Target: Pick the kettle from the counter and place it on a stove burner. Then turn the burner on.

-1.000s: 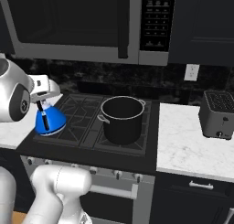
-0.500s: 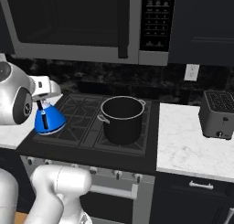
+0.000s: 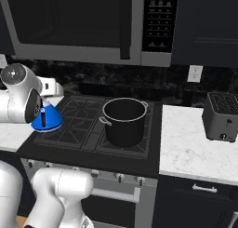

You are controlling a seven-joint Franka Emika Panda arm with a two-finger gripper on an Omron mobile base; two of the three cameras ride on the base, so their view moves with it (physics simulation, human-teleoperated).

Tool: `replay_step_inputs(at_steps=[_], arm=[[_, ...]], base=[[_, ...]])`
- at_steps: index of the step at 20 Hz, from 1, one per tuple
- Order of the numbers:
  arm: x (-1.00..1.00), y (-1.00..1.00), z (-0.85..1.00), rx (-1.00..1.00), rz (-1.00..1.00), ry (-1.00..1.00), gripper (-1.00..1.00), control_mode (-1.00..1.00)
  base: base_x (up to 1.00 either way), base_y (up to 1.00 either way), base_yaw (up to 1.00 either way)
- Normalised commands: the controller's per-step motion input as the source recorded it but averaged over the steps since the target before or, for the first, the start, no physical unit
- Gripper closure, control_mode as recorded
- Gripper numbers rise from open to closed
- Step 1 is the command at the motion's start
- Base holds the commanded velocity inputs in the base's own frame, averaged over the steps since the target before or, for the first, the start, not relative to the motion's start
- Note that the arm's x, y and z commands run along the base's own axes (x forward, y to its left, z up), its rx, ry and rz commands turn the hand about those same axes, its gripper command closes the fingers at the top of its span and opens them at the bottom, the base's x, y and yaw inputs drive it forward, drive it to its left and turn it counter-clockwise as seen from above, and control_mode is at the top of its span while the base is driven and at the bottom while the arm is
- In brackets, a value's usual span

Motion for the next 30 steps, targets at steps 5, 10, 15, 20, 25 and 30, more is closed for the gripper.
replay_step_inputs(at_steps=[5,10,15,20,25,30], arm=[[0.28,0.08,-0.07,0.00,0.00,0.00,1.00,-1.00],[0.20,0.00,-0.35,0.00,0.00,0.00,1.00,-1.00],[0.08,0.00,-0.54,0.00,0.00,0.00,1.00,-1.00],[0.00,0.00,-0.42,0.03,0.00,-0.04,1.00,-1.00],[0.10,0.00,-0.01,0.07,0.00,-0.17,1.00,-1.00],[0.43,0.07,0.00,0.02,0.00,-0.04,1.00,-1.00]], base=[[0.00,0.00,0.00],[0.00,0.00,0.00],[0.00,0.00,0.00],[0.00,0.00,0.00],[0.00,0.00,0.00],[0.00,0.00,0.00]])
